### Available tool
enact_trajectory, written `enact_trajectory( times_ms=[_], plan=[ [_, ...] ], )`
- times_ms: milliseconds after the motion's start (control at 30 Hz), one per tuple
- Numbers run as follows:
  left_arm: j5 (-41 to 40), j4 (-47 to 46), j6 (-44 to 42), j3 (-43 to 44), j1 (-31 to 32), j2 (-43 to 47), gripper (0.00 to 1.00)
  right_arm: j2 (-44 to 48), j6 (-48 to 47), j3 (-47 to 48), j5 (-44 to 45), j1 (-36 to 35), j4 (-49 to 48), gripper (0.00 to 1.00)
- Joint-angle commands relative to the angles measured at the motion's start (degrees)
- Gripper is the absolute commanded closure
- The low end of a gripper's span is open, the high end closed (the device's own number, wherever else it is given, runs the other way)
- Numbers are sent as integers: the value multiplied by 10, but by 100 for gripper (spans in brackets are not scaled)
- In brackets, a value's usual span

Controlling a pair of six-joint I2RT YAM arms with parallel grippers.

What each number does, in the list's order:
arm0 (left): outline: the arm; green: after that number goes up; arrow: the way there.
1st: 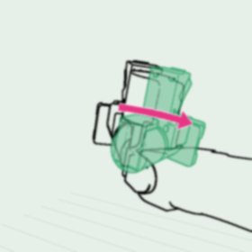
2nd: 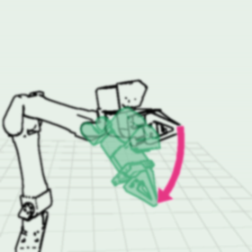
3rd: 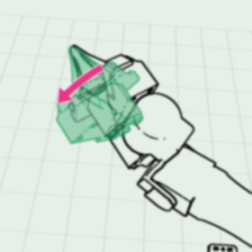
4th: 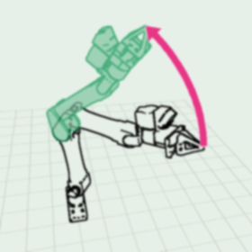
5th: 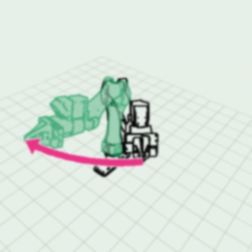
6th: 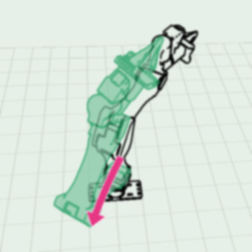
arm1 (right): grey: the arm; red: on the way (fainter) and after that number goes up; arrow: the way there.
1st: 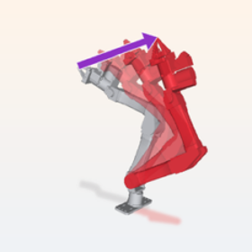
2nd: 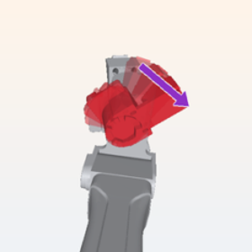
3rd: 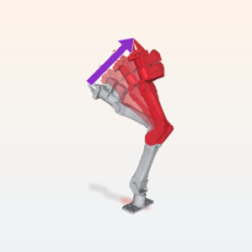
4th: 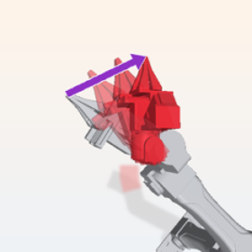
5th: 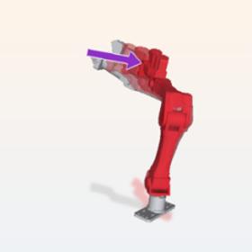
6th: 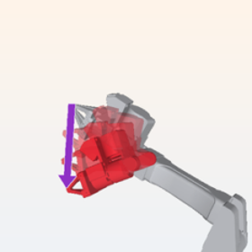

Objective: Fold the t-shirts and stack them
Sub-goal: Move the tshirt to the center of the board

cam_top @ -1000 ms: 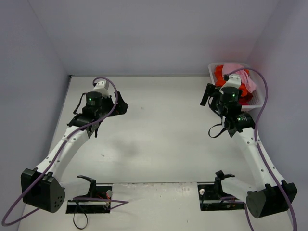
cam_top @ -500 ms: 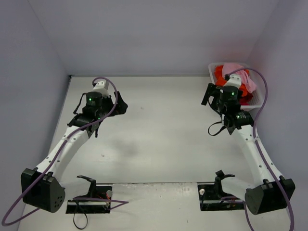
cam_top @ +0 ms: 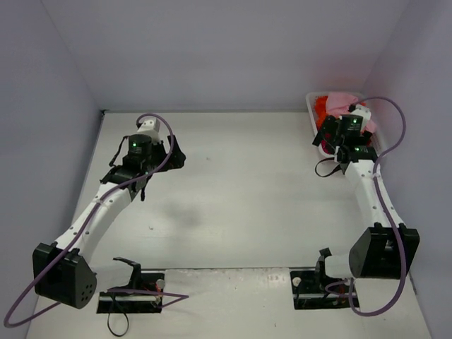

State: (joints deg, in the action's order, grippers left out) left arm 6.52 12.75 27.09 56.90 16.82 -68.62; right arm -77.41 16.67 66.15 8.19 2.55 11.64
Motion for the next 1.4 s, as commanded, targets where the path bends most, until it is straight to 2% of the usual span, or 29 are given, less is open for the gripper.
enact_trajectory(
  times_ms=[0,167,400,800,1133,1367],
  plan=[
    [-6,-22,-3,28,1,-1,14,-8,0,48,1,33,-21,0],
    [-5,-30,0,19,1,-5,14,-34,16,74,-19,95,-10,0],
    [-14,-34,-2,18,1,-15,14,-64,24,71,-20,125,-11,0],
    [-20,-58,5,12,1,-46,14,-131,66,110,-52,127,-23,1],
    [-34,-83,-1,20,1,-80,14,-197,77,186,-73,127,-35,2],
    [-23,-113,11,18,1,-110,14,-254,74,278,-77,127,-36,3]
  ],
)
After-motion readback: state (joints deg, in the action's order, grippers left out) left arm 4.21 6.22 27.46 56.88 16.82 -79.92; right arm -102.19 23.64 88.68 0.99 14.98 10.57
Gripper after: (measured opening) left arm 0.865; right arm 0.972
